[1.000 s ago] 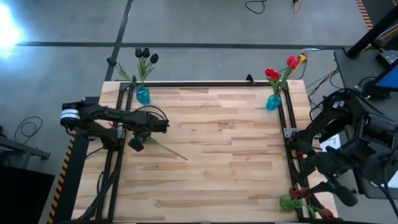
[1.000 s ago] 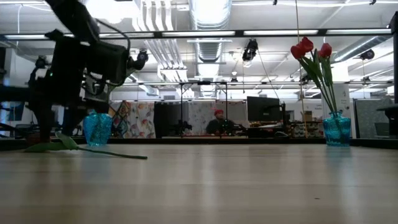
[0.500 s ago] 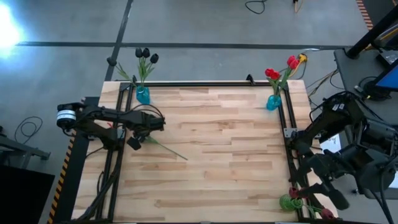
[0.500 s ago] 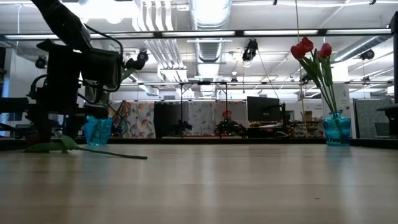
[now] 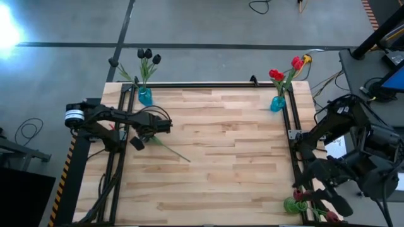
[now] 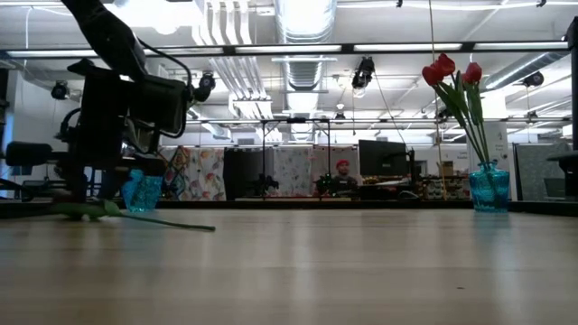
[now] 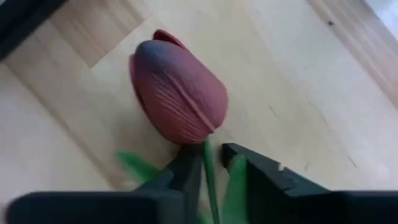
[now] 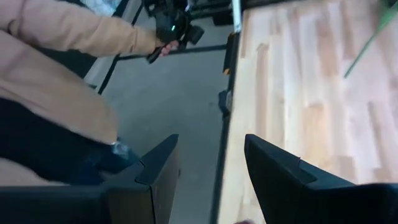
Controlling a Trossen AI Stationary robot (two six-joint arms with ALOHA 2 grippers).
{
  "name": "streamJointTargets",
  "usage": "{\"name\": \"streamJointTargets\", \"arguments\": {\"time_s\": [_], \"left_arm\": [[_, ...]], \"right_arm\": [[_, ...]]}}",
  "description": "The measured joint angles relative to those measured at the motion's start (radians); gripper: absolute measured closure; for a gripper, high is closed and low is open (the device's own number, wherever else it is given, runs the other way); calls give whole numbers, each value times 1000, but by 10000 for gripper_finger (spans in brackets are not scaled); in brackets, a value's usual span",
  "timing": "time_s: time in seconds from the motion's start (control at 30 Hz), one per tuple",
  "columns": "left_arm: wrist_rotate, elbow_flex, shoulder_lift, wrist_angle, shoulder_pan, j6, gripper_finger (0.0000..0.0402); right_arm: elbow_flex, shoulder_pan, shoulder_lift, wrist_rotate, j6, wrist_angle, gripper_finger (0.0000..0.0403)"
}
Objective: Sort flowers into vase by color
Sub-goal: Put the dark red tulip into the green vase
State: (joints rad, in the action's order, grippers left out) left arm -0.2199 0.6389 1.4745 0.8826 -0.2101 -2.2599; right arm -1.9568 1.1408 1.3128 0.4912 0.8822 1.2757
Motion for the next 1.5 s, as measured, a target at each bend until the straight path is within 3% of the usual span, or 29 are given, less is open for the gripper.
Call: {"name": "streamJointTargets", "arguments": {"time_s": [0.17, 0.33, 0.47, 0.6, 0.77, 0.9, 1.13, 1.37, 1.5], "left_arm": [[-26, 15, -6, -3, 23, 73, 393], [-129, 104, -15, -71, 64, 337, 399], [-259, 248, -14, -134, 146, 514, 400], [-384, 377, -4, -326, 236, 691, 401], [-447, 486, 71, -558, 313, 784, 401], [-449, 570, 194, -660, 345, 784, 401], [-354, 719, 457, -636, 346, 624, 402], [-280, 824, 622, -462, 332, 395, 401], [-172, 860, 669, -372, 319, 389, 388]], "right_arm": [[0, 0, 20, -76, 36, 0, 229], [0, 0, 25, -107, 19, 1, 229], [0, 0, 12, -105, -28, 2, 229], [0, 0, -13, -85, -61, 0, 229], [1, 0, -21, -2, -79, -1, 229], [1, -18, -24, 8, -77, -2, 229], [1, -36, -17, 9, -71, -38, 229], [1, -95, -6, 32, -71, -49, 229], [1, -167, -7, 34, -71, -52, 228]]}}
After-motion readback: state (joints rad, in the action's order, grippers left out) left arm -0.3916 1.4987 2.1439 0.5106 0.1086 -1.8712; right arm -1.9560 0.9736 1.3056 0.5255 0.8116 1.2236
